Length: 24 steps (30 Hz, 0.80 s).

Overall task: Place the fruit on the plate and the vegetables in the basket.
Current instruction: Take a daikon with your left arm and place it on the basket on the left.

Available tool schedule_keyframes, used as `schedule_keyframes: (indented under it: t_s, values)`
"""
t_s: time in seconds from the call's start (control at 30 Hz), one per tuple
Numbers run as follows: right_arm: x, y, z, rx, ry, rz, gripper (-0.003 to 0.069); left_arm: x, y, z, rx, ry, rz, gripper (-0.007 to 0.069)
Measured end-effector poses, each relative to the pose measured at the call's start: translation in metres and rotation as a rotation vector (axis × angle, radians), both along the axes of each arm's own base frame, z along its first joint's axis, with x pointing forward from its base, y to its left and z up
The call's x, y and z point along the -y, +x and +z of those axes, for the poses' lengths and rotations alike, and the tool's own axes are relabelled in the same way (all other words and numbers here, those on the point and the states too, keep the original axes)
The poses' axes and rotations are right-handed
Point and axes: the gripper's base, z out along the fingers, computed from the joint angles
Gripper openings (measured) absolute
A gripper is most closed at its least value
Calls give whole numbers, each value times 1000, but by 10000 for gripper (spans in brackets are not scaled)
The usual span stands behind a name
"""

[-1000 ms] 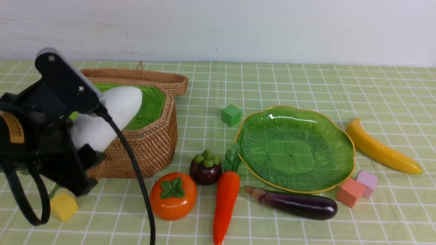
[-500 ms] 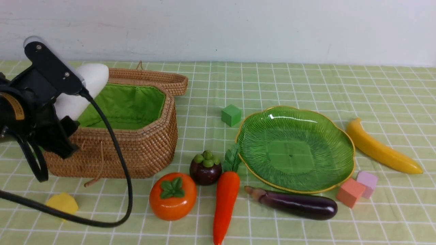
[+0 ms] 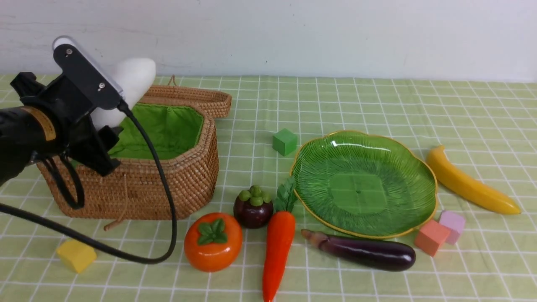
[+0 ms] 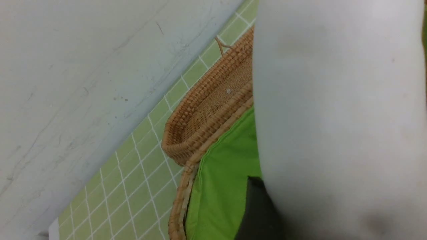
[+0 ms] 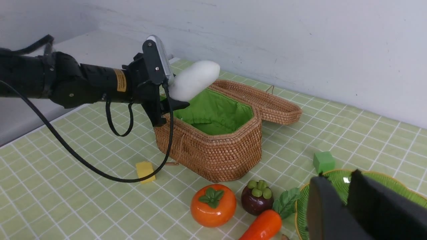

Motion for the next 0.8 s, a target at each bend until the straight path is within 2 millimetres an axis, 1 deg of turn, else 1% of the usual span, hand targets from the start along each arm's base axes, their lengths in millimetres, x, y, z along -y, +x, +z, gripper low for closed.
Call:
schedule_keyframes:
  t_s: [0.23,0.3,0.5,0.63,0.67,0.73,0.8]
  values:
    - [-2,-1,-2,-26,-2,20,126,2,33,2,-12,4,13,475]
    - [-2,-1,-3,-34,-5,27,128,2,37,2,-17,6,17,475]
    - [-2,-2,-3,-41,-4,34,128,2,38,2,-26,7,22,482]
    - [-2,-2,-3,-41,-4,34,128,2,39,2,-24,7,22,520]
    - [-2,-2,-3,-41,-4,34,128,2,39,2,-25,7,22,547]
    - [-2,-2,-3,-41,-4,34,128,1,38,2,-31,8,24,576]
    - [-2,-2,-3,-41,-4,34,128,1,38,3,-33,10,27,590]
